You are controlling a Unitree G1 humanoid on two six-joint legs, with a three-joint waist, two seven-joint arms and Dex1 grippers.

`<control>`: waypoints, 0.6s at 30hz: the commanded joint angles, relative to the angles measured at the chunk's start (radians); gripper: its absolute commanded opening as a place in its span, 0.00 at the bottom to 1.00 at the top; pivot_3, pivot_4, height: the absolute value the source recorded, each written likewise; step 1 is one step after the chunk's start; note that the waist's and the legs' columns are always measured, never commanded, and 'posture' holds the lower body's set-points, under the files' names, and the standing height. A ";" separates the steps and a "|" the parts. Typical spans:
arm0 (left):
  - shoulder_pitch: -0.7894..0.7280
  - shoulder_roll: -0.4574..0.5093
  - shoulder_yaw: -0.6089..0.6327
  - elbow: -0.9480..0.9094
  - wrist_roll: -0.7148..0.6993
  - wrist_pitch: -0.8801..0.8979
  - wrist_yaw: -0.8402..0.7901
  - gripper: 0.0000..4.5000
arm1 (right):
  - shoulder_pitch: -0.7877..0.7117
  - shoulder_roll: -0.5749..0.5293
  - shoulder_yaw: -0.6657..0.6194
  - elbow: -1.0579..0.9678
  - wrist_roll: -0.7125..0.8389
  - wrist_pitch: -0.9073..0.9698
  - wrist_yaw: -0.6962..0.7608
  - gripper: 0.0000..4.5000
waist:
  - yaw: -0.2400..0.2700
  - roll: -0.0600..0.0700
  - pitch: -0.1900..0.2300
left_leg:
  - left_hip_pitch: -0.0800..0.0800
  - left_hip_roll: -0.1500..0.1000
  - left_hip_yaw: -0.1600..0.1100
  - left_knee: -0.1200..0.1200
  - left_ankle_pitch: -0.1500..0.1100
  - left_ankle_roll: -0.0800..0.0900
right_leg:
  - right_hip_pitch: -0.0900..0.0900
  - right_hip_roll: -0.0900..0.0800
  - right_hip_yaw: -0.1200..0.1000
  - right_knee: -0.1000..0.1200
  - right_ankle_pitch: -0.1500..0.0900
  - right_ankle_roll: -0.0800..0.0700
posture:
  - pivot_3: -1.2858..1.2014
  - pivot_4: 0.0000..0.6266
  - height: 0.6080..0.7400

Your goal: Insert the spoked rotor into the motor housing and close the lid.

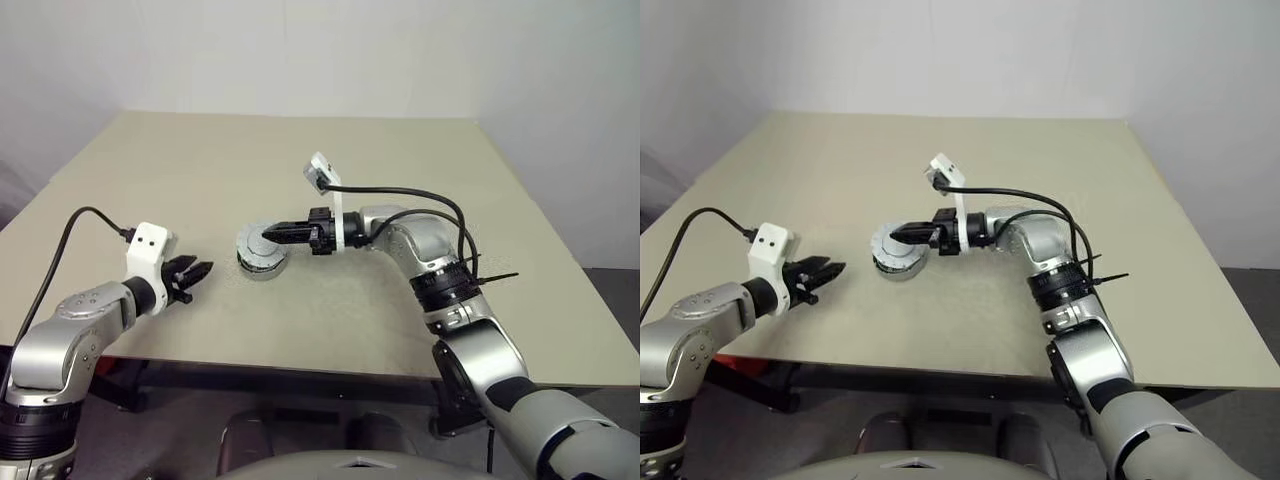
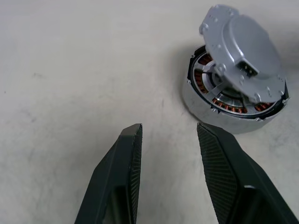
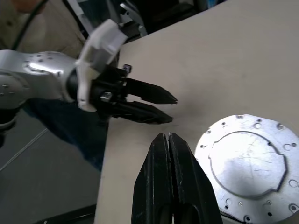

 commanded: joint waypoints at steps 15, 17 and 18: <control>0.021 0.002 0.021 -0.061 -0.003 -0.002 0.000 0.44 | -0.159 0.149 -0.055 0.592 -0.167 -0.439 -0.169 0.01 | 0.000 0.000 0.000 | -0.007 0.000 0.000 0.000 0.000 0.001 | -0.005 -0.001 -0.001 -0.001 0.001 -0.003 | 0.52 0.00 1.00; 0.022 0.003 0.025 -0.064 -0.005 0.001 0.003 0.44 | -0.147 0.156 -0.048 0.621 -0.187 -0.466 -0.172 0.01 | 0.000 0.000 0.000 | -0.007 0.000 0.000 0.000 0.000 0.001 | -0.005 -0.001 -0.001 -0.001 0.001 -0.003 | 0.52 0.00 1.00; 0.022 0.004 0.027 -0.065 -0.006 0.002 0.004 0.44 | -0.140 0.158 -0.042 0.632 -0.201 -0.477 -0.174 0.01 | 0.000 0.000 0.000 | -0.007 0.000 0.000 0.000 0.000 0.001 | -0.005 -0.001 -0.001 -0.001 0.001 -0.003 | 0.52 0.00 1.00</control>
